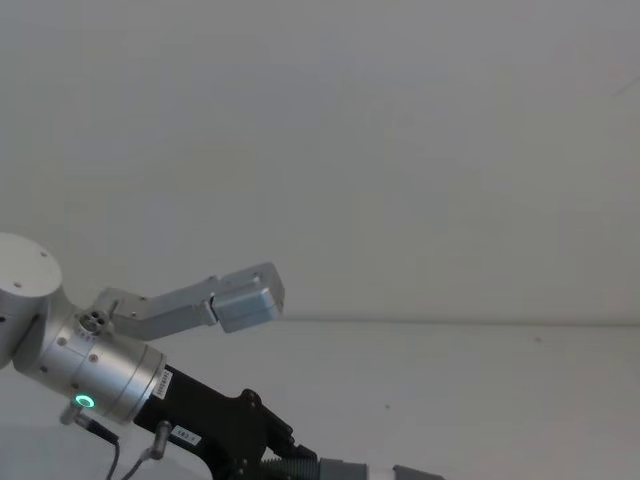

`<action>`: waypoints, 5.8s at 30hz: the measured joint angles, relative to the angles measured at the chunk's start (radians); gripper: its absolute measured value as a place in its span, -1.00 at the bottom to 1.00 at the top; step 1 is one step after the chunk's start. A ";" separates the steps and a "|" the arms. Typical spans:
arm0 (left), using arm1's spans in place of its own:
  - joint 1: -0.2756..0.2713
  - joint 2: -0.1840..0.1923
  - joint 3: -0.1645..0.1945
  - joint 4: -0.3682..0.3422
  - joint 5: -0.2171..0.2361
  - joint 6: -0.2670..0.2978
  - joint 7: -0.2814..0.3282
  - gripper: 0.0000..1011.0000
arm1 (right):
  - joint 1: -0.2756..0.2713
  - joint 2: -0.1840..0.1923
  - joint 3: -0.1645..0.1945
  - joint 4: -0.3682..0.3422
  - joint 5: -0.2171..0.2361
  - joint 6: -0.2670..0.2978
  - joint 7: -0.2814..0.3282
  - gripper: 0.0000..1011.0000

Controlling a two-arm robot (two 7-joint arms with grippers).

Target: Use both hands to pick up one end of the pipe from the table, align the ends, and insert them.

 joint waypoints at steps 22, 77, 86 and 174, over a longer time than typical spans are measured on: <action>-0.087 -0.022 0.061 0.059 0.042 0.013 -0.047 -0.42 | 0.018 0.019 -0.015 0.011 0.034 -0.077 0.058 -0.97; -0.096 0.027 0.088 0.005 -0.004 0.031 -0.006 -0.42 | 0.066 0.027 -0.064 0.055 -0.023 -0.089 0.001 -0.97; -0.097 0.039 0.095 -0.008 -0.009 0.042 0.002 -0.42 | 0.071 0.029 -0.071 0.062 -0.022 -0.089 -0.002 -0.97; -0.148 -0.002 0.173 0.046 -0.049 0.007 0.029 -0.42 | 0.095 0.030 -0.106 0.085 0.006 -0.103 -0.008 -0.97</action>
